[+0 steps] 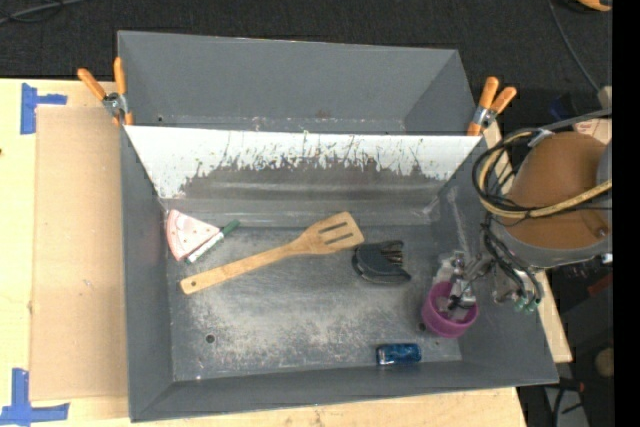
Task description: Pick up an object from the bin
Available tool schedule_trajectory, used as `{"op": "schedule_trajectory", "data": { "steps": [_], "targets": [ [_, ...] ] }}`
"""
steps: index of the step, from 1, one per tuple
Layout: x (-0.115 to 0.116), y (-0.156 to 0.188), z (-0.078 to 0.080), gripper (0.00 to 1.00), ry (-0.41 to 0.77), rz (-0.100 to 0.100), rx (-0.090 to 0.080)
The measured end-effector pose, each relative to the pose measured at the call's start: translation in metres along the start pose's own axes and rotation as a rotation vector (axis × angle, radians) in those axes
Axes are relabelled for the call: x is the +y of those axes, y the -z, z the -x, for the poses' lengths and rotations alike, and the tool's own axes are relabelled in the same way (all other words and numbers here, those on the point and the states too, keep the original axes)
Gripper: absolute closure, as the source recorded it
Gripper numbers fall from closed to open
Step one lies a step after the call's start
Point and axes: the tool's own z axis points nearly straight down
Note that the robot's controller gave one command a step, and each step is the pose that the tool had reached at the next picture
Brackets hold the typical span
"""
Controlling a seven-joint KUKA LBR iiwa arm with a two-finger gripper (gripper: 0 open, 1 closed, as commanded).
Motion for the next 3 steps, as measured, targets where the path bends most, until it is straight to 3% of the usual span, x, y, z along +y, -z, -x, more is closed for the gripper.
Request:
{"op": "schedule_trajectory", "data": {
  "steps": [1,3],
  "targets": [
    [0.001,0.038,-0.002,1.00,0.001,0.002,0.010],
    [0.001,0.104,0.000,1.00,0.002,0.001,0.003]
  ]
}}
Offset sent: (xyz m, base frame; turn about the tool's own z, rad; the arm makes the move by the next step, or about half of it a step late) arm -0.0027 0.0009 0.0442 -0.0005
